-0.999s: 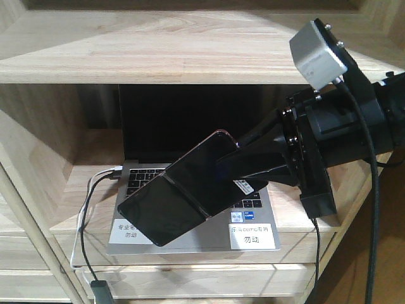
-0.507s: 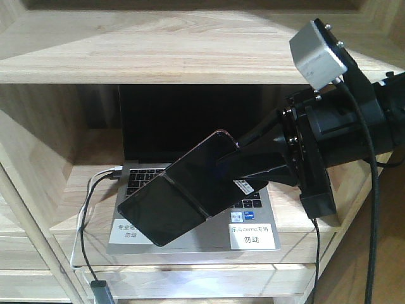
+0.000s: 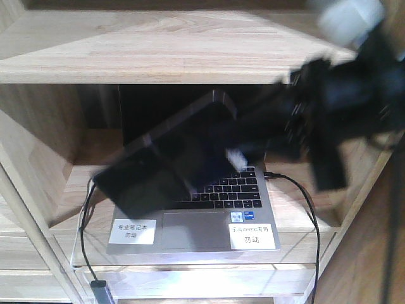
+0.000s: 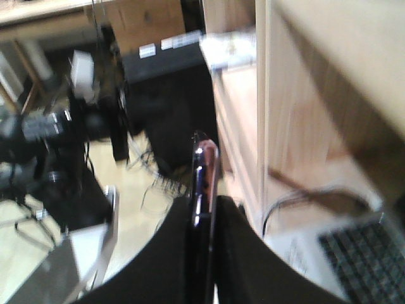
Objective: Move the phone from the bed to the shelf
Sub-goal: 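Raise the black phone with the right gripper onto the upper shelf board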
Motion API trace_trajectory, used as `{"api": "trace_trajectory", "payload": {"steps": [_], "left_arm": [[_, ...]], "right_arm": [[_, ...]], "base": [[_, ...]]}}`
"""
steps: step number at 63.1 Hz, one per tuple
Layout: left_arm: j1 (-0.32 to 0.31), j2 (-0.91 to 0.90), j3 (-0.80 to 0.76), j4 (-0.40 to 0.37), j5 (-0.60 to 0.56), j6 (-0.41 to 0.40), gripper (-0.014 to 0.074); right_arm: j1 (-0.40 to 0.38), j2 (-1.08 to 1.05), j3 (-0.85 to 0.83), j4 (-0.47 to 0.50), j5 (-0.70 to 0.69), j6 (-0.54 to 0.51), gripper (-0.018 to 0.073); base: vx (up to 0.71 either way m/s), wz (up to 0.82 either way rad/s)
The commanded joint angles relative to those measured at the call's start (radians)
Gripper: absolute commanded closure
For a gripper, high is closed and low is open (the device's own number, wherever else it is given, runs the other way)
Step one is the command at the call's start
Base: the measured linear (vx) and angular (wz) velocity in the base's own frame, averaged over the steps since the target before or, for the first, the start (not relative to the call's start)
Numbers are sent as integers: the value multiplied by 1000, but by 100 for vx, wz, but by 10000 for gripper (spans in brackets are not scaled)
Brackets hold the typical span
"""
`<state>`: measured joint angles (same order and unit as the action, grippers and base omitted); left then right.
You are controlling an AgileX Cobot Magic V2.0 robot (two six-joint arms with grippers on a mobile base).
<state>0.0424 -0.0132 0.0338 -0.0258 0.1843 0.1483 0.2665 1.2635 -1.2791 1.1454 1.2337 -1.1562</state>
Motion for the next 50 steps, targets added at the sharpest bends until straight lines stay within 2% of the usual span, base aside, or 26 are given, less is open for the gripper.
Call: {"api": "trace_trajectory", "payload": {"steps": [1, 13, 32, 50], "left_arm": [[-4, -13, -21, -9, -72, -6, 595], [-4, -13, -21, -9, -72, -6, 595], [-4, -13, -21, -9, -72, -6, 595], [-4, -13, -21, -9, -72, -6, 595]], "right_arm": [[-1, -42, -94, 108, 42, 42, 562], [-1, -42, -231, 101, 9, 96, 562], [-1, -19, -372, 73, -191, 106, 562], [-1, 138, -537, 101, -204, 105, 562]], "base": [[0, 0], [0, 0], [0, 0], [0, 0]]}}
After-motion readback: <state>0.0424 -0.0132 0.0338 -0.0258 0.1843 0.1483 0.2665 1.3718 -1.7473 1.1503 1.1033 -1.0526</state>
